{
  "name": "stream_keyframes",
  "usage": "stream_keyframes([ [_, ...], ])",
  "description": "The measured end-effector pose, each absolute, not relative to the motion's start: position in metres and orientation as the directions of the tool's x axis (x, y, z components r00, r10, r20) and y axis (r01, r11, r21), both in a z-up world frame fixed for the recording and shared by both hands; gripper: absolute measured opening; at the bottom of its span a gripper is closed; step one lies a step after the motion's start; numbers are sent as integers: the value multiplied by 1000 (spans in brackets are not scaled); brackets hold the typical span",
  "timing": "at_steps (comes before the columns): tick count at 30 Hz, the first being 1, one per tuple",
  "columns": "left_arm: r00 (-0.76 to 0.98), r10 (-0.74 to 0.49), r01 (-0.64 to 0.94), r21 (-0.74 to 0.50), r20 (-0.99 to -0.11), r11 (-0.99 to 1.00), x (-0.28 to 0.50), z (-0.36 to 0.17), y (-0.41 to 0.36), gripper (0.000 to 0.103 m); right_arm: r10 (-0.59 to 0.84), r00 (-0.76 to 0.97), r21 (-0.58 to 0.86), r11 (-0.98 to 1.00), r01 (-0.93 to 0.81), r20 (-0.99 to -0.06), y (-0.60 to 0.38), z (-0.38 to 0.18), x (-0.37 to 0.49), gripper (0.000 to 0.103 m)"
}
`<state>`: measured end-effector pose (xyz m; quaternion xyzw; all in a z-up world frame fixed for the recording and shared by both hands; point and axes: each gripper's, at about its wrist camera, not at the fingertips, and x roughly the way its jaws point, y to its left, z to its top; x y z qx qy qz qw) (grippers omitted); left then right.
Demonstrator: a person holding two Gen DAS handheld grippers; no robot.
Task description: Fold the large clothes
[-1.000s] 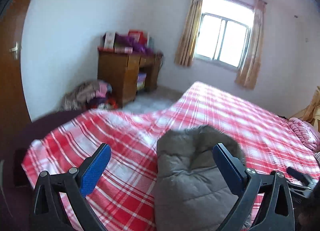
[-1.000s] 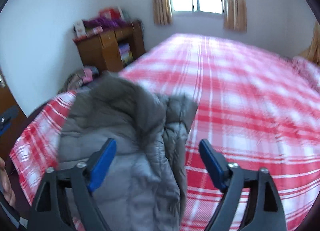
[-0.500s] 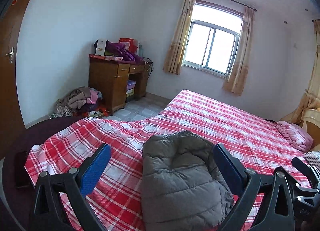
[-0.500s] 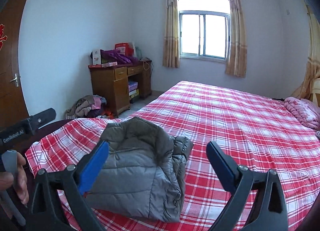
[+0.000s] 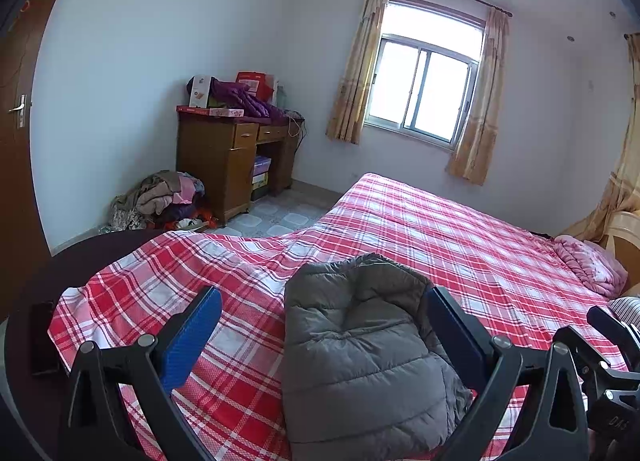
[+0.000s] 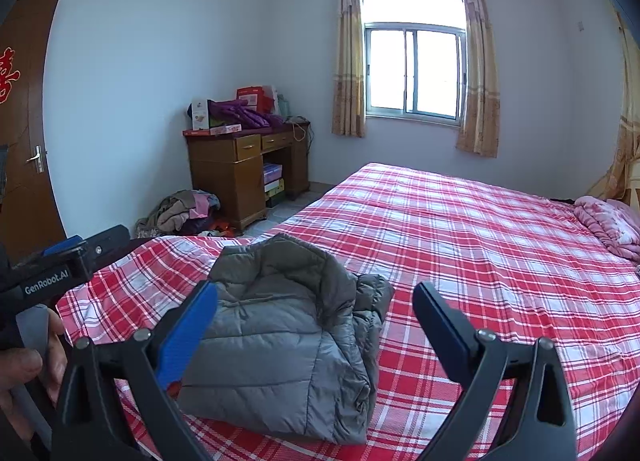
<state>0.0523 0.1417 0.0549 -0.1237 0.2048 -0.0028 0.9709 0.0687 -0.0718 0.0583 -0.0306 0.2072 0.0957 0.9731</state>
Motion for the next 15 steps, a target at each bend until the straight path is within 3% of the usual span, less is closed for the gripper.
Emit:
stream_keyframes([
  [15,916,-49,-48,-229,-399,972,53,54,139,102,180,894,-14,979,-203,-409,-70,58,68,100],
])
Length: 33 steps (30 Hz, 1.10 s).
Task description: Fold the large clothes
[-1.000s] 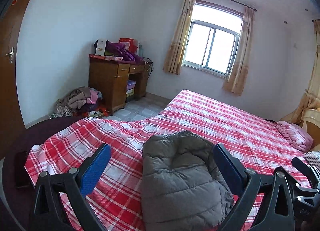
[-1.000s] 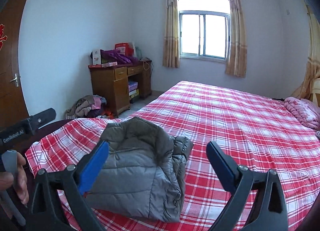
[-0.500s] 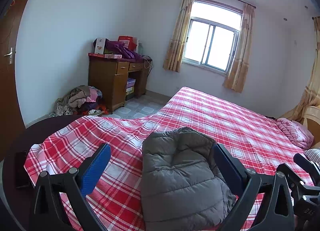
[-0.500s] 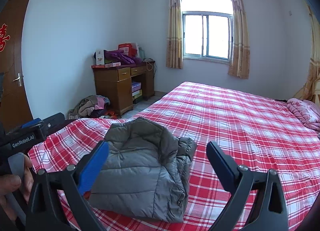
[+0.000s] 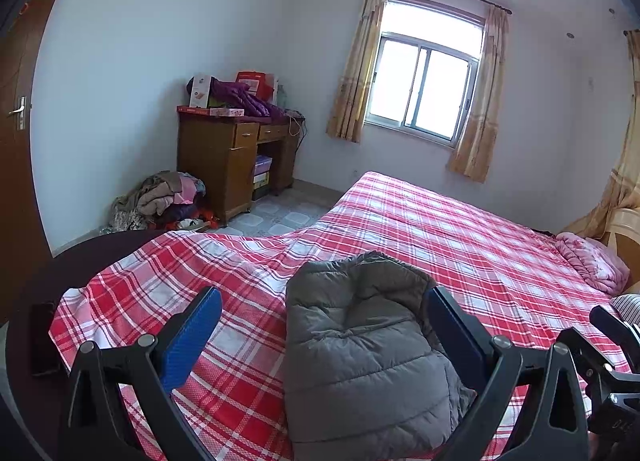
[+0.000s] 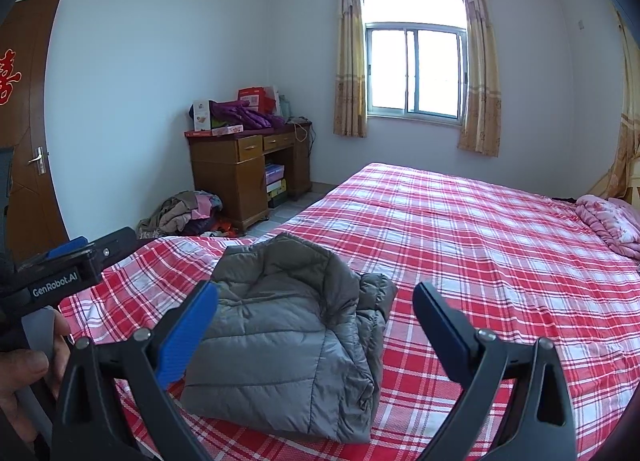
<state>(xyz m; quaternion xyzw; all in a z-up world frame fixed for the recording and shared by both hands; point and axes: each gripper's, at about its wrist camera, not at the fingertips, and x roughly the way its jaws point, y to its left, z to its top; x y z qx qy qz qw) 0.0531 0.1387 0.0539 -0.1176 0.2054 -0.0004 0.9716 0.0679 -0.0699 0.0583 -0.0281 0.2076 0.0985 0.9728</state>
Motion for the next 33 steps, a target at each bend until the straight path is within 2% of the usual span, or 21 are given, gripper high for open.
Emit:
stream_keyframes([
  [20,911,-44,-50,-215,-410,975,55,51,140,102,190,892,-1,978,-209,-411,-67,55,66,100],
  [33,900,-41,-25,-145,-435,989,59,51,128,102,188,906,7,980,-201,-380,-69,58,62,100],
])
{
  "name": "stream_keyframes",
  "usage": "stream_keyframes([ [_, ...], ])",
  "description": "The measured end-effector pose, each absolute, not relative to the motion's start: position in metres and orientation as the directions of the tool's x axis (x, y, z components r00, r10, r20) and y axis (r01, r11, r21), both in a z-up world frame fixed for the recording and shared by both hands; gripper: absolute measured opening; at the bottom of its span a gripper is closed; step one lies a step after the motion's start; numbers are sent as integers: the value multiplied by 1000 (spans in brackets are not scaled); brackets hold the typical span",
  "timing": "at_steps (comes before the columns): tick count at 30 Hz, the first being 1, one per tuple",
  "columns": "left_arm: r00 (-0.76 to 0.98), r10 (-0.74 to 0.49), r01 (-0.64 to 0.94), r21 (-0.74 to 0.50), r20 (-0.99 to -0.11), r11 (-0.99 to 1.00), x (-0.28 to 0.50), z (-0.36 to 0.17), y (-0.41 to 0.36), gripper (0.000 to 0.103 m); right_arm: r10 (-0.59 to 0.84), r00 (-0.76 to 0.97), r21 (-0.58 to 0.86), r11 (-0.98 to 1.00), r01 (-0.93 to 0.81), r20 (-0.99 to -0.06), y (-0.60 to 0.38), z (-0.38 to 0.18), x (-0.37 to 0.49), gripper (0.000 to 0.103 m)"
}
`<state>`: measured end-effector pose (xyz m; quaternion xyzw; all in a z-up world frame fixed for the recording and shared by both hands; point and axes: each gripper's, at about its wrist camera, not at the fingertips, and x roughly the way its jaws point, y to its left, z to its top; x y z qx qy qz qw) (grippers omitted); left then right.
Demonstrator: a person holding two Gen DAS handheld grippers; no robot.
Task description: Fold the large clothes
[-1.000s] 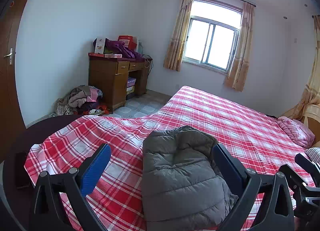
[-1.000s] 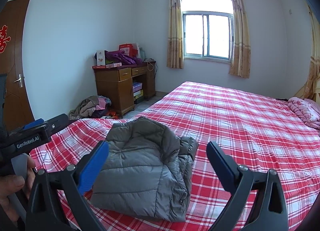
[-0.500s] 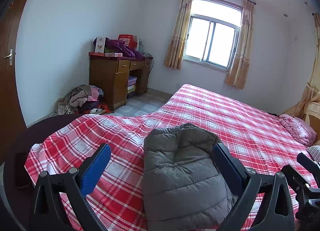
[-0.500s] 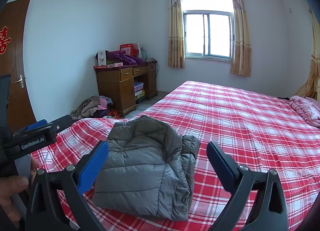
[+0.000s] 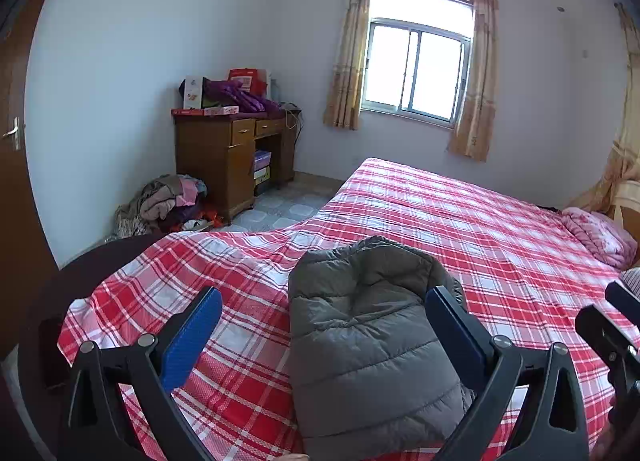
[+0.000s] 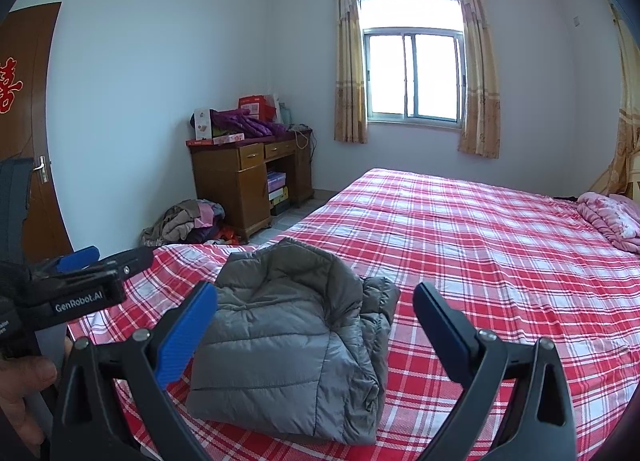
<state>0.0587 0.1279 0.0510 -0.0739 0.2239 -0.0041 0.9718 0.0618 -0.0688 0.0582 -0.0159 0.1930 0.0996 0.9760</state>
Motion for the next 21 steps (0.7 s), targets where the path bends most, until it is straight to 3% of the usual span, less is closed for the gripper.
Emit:
stream_keyframes([
  [21,905,-52,8,-105,-423,994,60,44,120,102,194,905,10,979,-206,-380,-74,56,60,101],
])
